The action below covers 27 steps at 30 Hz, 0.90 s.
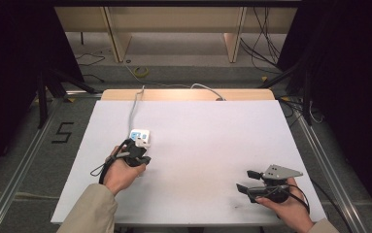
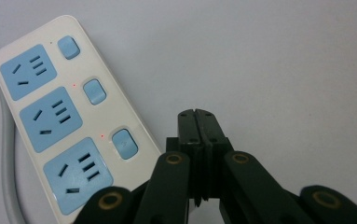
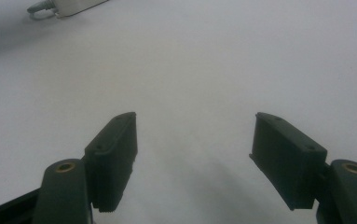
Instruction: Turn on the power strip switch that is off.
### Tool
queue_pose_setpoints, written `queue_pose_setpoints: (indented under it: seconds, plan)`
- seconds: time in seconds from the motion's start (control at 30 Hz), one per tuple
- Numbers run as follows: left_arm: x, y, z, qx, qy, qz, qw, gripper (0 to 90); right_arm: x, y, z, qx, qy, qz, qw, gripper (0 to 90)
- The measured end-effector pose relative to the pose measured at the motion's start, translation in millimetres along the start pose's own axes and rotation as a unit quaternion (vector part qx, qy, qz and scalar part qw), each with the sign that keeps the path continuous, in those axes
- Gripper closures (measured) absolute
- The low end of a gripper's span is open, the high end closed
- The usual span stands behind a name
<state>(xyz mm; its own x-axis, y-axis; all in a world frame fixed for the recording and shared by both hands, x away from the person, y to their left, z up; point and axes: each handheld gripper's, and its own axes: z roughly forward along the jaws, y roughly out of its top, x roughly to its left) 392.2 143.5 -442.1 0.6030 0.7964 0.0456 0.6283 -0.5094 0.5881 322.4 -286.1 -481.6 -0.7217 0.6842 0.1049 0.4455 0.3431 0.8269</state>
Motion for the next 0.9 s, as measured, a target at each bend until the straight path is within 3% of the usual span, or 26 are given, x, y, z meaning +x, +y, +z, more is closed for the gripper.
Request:
queue_pose_setpoints:
  seconds: [0.9]
  plan:
    - [10.7, 12.6, 0.5, 0.01, 0.009, -0.02, 0.9997, 89.8, -0.2, -0.2, -0.2, 0.001, -0.001, 0.0, 1.0, 31.9]
